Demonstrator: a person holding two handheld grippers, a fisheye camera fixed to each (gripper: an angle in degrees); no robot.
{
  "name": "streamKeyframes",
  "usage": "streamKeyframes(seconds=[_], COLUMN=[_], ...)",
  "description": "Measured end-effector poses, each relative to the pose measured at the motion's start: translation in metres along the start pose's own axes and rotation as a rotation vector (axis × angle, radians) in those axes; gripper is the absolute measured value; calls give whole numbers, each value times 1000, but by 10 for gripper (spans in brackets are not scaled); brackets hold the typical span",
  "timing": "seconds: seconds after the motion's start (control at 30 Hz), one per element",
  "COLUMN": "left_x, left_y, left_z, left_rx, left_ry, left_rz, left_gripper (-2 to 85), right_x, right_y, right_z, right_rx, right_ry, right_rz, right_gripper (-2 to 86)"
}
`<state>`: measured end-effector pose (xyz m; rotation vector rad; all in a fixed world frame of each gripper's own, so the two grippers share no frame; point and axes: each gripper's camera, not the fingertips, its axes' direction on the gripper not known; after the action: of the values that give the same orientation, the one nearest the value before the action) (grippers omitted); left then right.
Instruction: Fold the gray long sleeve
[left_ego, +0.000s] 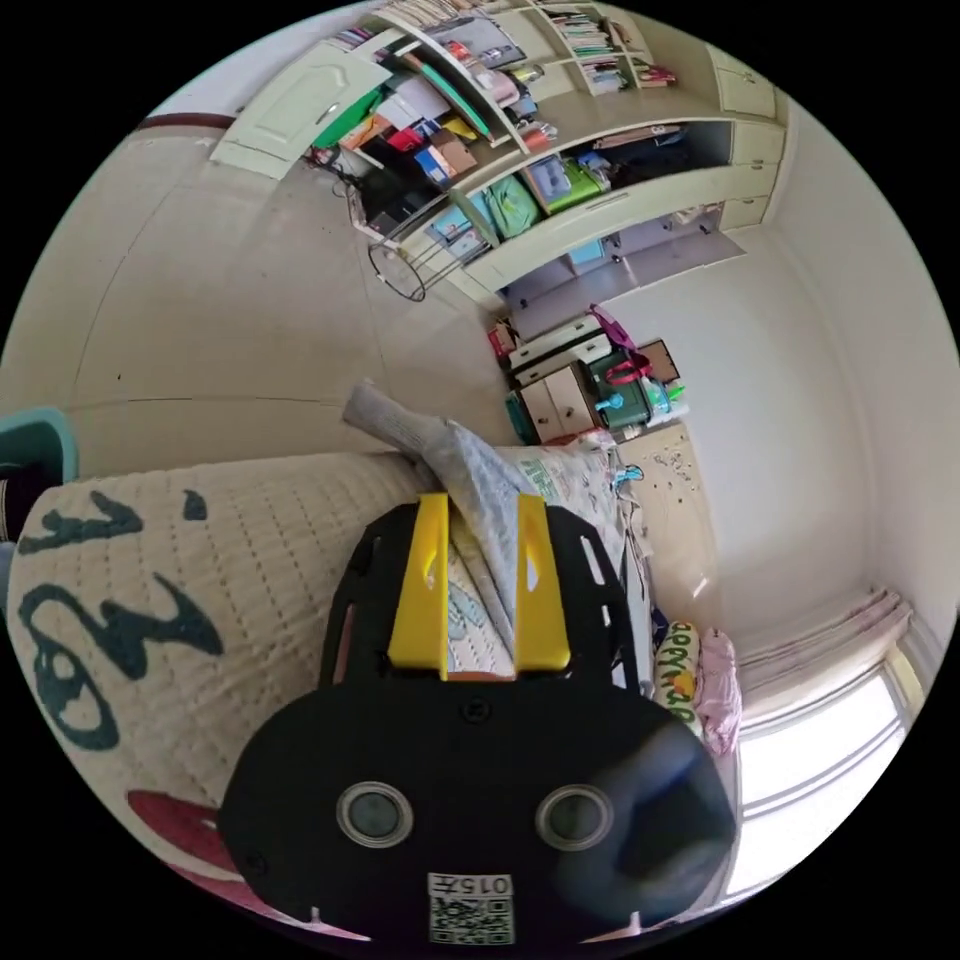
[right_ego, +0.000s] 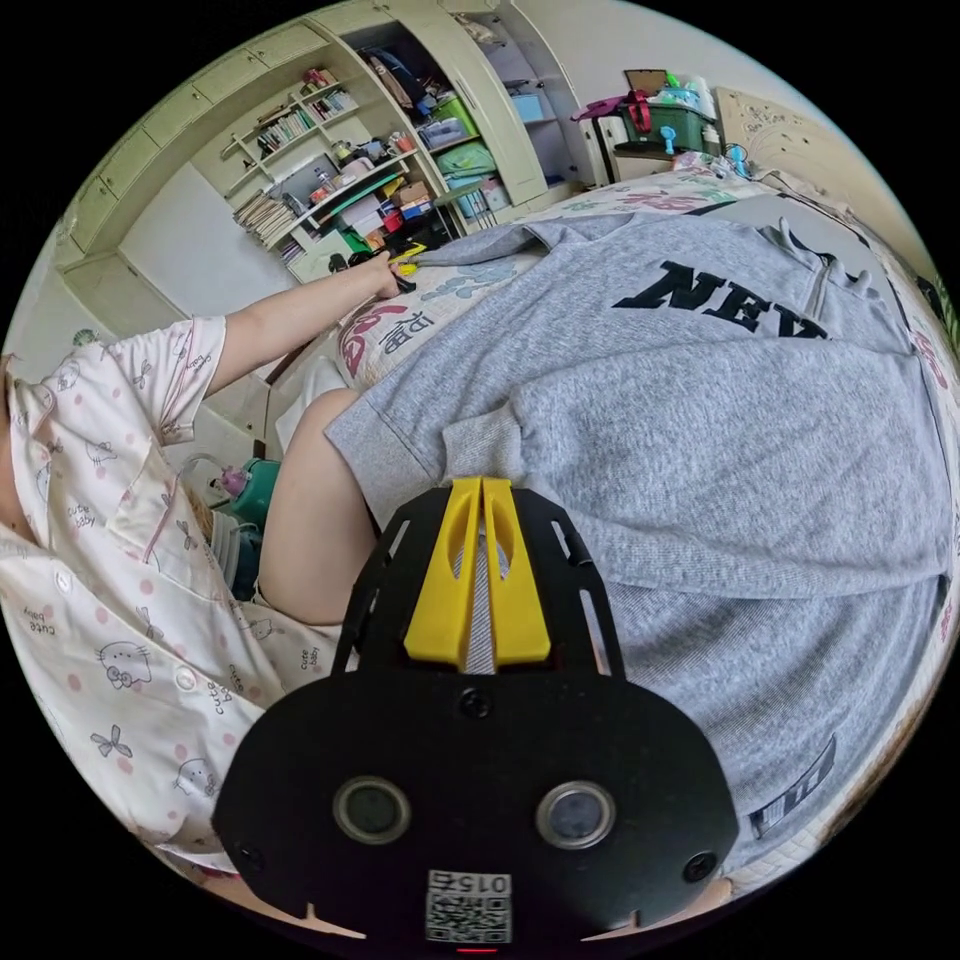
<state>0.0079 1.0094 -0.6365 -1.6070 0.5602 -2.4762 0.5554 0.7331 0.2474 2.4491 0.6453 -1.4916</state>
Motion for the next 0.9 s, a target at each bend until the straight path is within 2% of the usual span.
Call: streamKeyframes(seconds=[0.07, 0.13, 0.2, 0.23, 0.3, 0.33, 0.4, 0.53, 0.6, 0.67, 0.77, 0.9], left_x=[2, 21, 87, 110, 201, 222, 285, 320, 319, 322, 331, 336], left_y=[-1, 6, 25, 34, 95, 115, 207, 357, 430, 462, 488, 492], left_z=[-1, -12, -29, -34, -62, -68, -87, -78, -56, -43, -51, -61], left_rx=[-21, 29, 22, 9, -38, -59, -164, -364, -514, -588, -500, -458], left_ry=[72, 203, 396, 420, 504, 530, 602, 563, 466, 375, 301, 375], left_rz=[-18, 39, 294, 375, 711, 791, 1077, 1469, 1617, 1663, 1780, 1831], left_gripper=[14, 3, -3, -3, -4, -4, -3, -2, 0, 3, 12, 44], right_x=[0, 2, 6, 6, 7, 8, 11, 23, 38, 48, 54, 49], right_y=[-9, -19, -32, -35, -45, -47, -50, -48, -51, -56, -70, -101], right_z=[-11, -23, -41, -47, -74, -82, -120, -179, -201, -209, -214, -219], right_rx=[6, 9, 23, 32, 92, 117, 251, 431, 449, 445, 444, 459], right_ry=[-10, -38, -82, -92, -133, -143, -169, -78, -170, -236, -276, -390], right_rz=[6, 31, 63, 69, 99, 107, 171, 365, 468, 527, 612, 638], right_gripper=[-5, -4, -2, -2, 4, 6, 24, 89, 111, 125, 142, 144])
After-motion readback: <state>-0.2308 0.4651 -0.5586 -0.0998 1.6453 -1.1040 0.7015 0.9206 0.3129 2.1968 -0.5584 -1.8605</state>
